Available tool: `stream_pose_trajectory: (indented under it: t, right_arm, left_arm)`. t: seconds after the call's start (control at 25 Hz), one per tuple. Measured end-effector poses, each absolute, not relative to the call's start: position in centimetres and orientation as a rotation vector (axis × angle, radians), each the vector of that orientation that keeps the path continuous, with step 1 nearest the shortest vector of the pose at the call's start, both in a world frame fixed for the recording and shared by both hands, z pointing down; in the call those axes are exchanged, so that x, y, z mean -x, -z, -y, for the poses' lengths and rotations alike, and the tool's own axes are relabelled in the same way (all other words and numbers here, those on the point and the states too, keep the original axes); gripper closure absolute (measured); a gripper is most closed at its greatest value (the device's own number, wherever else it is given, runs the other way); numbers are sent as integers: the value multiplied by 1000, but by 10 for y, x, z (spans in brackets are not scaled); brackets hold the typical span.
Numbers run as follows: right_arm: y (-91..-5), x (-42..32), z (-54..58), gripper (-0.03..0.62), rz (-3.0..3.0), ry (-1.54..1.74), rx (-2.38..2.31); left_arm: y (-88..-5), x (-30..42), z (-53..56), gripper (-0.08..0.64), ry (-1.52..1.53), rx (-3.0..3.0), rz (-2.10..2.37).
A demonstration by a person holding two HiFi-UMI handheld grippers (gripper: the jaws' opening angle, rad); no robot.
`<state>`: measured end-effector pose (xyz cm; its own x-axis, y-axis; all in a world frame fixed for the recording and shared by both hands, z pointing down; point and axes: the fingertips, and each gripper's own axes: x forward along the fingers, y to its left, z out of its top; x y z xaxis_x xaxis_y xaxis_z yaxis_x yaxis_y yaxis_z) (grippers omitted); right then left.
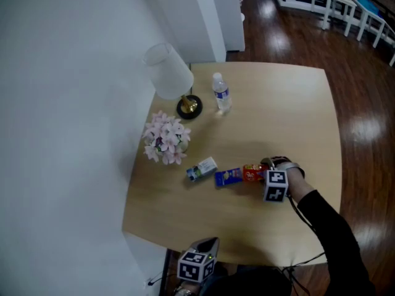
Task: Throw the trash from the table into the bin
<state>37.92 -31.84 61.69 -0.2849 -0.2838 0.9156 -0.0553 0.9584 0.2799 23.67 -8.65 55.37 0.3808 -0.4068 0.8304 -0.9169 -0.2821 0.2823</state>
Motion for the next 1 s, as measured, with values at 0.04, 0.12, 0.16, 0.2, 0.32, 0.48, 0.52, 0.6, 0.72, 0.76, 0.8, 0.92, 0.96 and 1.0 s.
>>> stream_pose_trajectory:
  t: [0.04, 0.12, 0.16, 0.2, 0.32, 0.48, 0.52, 0.6, 0.72, 0.76, 0.8, 0.92, 0.96, 1.0]
  right_arm:
    - [-617, -378, 318, 285, 1867, 220, -255]
    - [-614, -379, 315, 293, 1888, 206, -266]
    - [-611, -379, 312, 298, 1898, 196, -274]
    - [-607, -379, 310, 301, 1908, 183, -282]
    - [-592, -377, 299, 302, 1941, 150, -306]
    - [-579, -377, 276, 308, 2001, 76, -350]
    - [-576, -375, 269, 308, 2016, 60, -357]
    - [-566, -368, 250, 308, 2042, 32, -368]
    - [-557, -351, 222, 310, 2097, -85, -422]
    - [-553, -345, 213, 310, 2121, -138, -447]
    - [-550, -337, 204, 310, 2145, -187, -469]
    - [-540, -310, 173, 310, 2202, -308, -509]
    - [-538, -299, 164, 310, 2219, -345, -517]
    - [-536, -289, 155, 310, 2236, -380, -521]
  left_arm:
    - [-554, -236, 86, 555, -821, -1858, 1148]
    - [-554, -236, 86, 555, -818, -1863, 1150]
    - [-553, -236, 86, 555, -817, -1867, 1152]
    - [-552, -236, 86, 555, -815, -1870, 1154]
    - [-547, -234, 87, 555, -803, -1886, 1165]
    - [-540, -233, 85, 555, -776, -1919, 1176]
    - [-538, -232, 83, 555, -772, -1927, 1179]
    - [-533, -228, 79, 555, -760, -1939, 1189]
    - [-527, -219, 70, 555, -734, -1953, 1214]
    - [-525, -215, 66, 555, -725, -1955, 1224]
    - [-524, -211, 62, 555, -716, -1956, 1236]
    - [-520, -195, 46, 555, -694, -1938, 1273]
    - [-520, -189, 40, 555, -687, -1930, 1287]
    - [-519, -182, 35, 555, -679, -1921, 1302]
